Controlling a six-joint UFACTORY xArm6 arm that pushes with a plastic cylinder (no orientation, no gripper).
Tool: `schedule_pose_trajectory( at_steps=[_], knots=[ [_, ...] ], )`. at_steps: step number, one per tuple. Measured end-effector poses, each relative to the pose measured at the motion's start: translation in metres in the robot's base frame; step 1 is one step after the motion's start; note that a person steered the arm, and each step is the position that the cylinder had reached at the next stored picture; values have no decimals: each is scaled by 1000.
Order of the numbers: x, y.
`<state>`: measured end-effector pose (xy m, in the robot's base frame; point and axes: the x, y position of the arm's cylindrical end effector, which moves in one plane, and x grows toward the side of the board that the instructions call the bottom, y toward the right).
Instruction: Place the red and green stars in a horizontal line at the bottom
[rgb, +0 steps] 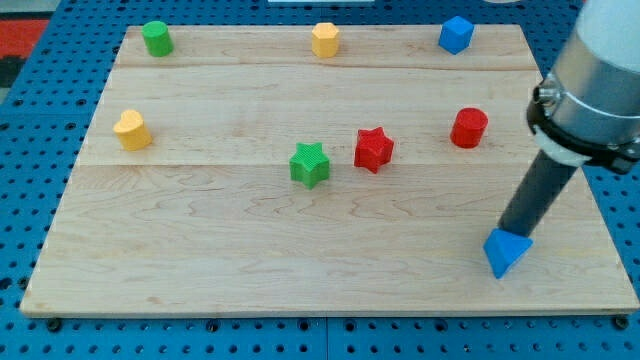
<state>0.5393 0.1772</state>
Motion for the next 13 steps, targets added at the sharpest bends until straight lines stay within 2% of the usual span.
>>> schedule_pose_trajectory(
  at_steps=[2,3,4,5,6,8,9,13],
  knots=[
    [-109,-20],
    [-149,-63],
    [-116,-140],
    [-55,-176],
    [-27,-199],
    [-1,-240],
    [4,-229],
    [-19,-226]
  ],
)
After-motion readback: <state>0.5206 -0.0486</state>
